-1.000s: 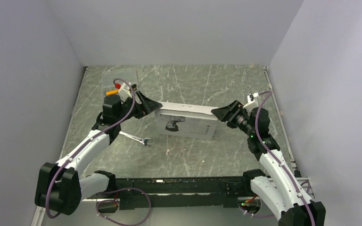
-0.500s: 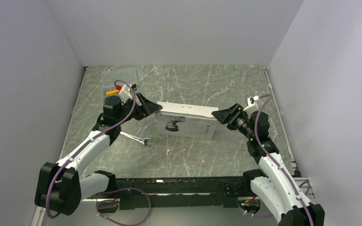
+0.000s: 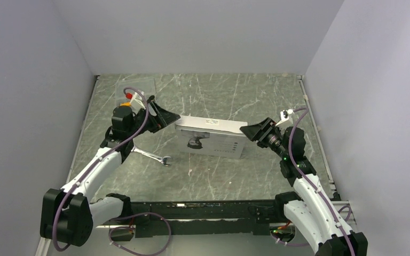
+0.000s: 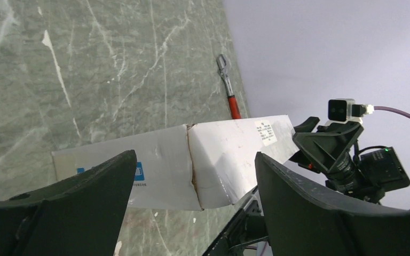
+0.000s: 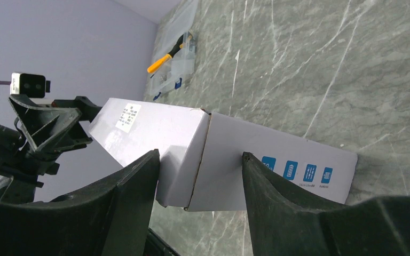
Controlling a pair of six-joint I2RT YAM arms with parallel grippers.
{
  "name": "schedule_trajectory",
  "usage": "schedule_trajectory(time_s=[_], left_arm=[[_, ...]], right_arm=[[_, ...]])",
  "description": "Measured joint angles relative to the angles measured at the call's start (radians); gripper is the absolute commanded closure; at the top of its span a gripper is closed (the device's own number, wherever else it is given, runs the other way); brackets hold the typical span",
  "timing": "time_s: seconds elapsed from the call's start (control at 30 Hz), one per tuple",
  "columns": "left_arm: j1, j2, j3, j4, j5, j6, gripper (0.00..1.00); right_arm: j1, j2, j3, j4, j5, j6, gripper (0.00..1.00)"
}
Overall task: Sort the hair-cutting tools
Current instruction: Close the storage box at the center of the board.
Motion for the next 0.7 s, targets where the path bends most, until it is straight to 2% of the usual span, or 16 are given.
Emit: schedule_trajectory(time_s=[0.5,0.7], left_arm=[[0.003,0.084,-0.089,0.200,0.091,-0.087,0.52],[0.005,0.084,-0.137,0.291,0.083,-0.104,0.62]], right_arm=[[-0.003,0.007,-0.028,0.048,0.000,-0.003,0.47],[-0.005,0.008,-0.050,0.083,0.000,-0.008,0.51]])
